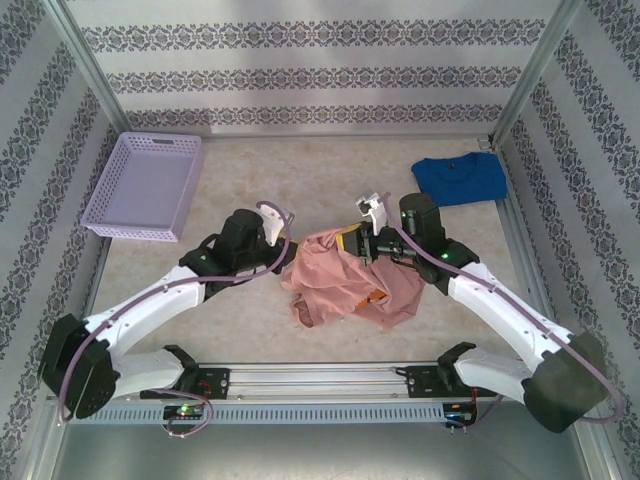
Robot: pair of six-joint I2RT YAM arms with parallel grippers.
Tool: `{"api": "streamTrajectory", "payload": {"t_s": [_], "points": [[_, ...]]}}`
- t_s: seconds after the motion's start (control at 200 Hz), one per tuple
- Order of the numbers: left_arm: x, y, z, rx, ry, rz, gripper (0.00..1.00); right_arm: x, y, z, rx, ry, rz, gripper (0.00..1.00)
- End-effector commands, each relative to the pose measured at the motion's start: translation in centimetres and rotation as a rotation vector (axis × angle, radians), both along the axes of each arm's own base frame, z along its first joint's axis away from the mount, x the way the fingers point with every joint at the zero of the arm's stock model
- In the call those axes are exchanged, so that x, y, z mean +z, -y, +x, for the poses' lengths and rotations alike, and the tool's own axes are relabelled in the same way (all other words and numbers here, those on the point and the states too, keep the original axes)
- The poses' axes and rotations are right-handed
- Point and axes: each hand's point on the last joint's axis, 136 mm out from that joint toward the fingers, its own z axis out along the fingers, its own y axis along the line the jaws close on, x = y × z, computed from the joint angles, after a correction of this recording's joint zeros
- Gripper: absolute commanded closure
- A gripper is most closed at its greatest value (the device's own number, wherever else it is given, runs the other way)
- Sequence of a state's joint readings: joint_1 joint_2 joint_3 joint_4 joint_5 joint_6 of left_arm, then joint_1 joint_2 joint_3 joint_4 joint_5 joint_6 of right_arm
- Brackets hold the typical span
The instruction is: Fold the inside-out t-shirt
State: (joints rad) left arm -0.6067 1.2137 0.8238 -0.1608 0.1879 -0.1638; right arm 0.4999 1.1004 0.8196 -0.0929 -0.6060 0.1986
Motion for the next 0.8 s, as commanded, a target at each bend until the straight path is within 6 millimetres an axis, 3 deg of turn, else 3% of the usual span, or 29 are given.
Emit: {"api": "streamTrajectory", "payload": {"t_s": [0.0,0.105,0.285,0.47,0.58,0.73,0.794], "points": [[0.5,-0.9,0.1,0.055,-0.042,0.028,0.66,-0.9,0.8,0.3,-0.063,-0.036,-0.055,1.0],[2.1,-0.1,-1.5,0.011,-0.04,-0.043,0.53,-0.8,0.8,0.9,-0.113,-0.095,-0.055,1.0],[4.7,2.0,-3.9,-0.063,-0.066,-0.231,0.4,-0.5,0.4,1.8,-0.155,-0.158,-0.027,1.0],[5.5,4.9,-3.2,-0.067,-0.146,-0.331,0.37,0.1,-0.4,1.6,-0.14,-0.162,0.013,1.0],[5.1,6.2,-1.7,-0.055,-0.17,-0.341,0.45,0.4,-0.4,1.4,-0.136,-0.157,0.024,1.0],[4.7,7.4,-0.1,-0.054,-0.172,-0.324,0.68,0.6,0.0,1.0,-0.139,-0.143,0.027,1.0],[4.8,7.4,0.3,-0.054,-0.163,-0.319,0.84,0.6,0.5,1.0,-0.153,-0.135,0.007,1.0]]}}
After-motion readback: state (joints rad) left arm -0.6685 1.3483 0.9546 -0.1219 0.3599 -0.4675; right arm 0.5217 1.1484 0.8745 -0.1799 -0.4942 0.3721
